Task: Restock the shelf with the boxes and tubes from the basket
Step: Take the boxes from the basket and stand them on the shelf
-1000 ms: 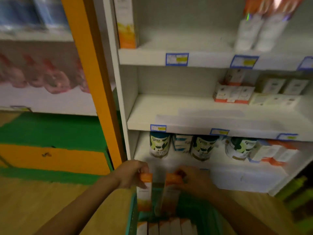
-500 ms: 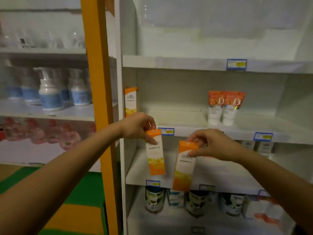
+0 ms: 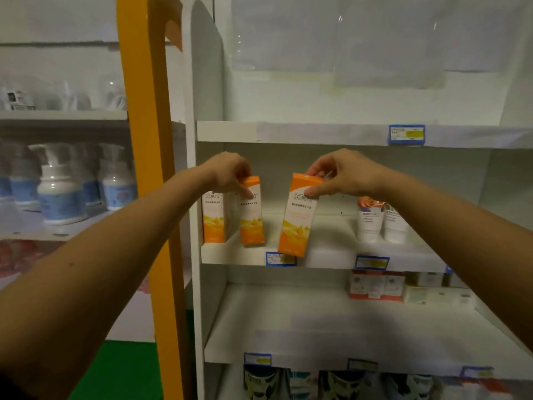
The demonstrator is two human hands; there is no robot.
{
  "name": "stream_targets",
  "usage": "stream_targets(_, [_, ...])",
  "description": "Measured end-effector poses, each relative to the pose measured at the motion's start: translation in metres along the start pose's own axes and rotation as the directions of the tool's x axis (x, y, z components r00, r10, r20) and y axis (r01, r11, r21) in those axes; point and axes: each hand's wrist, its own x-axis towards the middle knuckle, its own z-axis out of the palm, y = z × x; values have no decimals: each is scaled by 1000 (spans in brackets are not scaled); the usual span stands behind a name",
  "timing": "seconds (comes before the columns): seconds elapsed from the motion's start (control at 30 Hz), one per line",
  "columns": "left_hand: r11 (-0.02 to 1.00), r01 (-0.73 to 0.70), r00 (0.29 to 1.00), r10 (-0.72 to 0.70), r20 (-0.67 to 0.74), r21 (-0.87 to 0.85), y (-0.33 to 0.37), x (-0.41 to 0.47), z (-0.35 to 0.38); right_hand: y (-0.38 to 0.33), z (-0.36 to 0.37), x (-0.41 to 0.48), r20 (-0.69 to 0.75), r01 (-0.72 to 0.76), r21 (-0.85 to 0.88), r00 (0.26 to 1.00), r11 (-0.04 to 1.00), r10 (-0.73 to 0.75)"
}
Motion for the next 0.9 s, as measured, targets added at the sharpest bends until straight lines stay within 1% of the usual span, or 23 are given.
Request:
stream_targets(0.17, [992, 13, 999, -7, -47, 126, -14, 22, 14, 12, 9, 33, -78, -14, -38, 997, 999, 11])
stream_targets(0.3, [989, 13, 999, -6, -44, 150, -19, 35, 28, 22, 22, 53, -145, -53, -95, 989, 994, 39])
stream_targets(0.43, [981, -2, 999, 11, -43, 196, -15, 48, 35, 28, 36, 68, -172, -73, -112, 984, 991, 53])
stream_targets(0.6, [960, -2, 1000, 3, -3, 279, -17, 63, 36, 32, 48, 88, -195, -112, -81, 976, 990, 94])
stream_targets(0.73, [960, 19, 1000, -23, 9, 279, -19, 66, 40, 31, 59, 99, -208, -128, -36, 971, 991, 118])
stream_targets(0.9, [901, 26, 1000, -21, -18, 434, -20, 60, 46, 35, 75, 111, -223, -168, -23, 962, 986, 159])
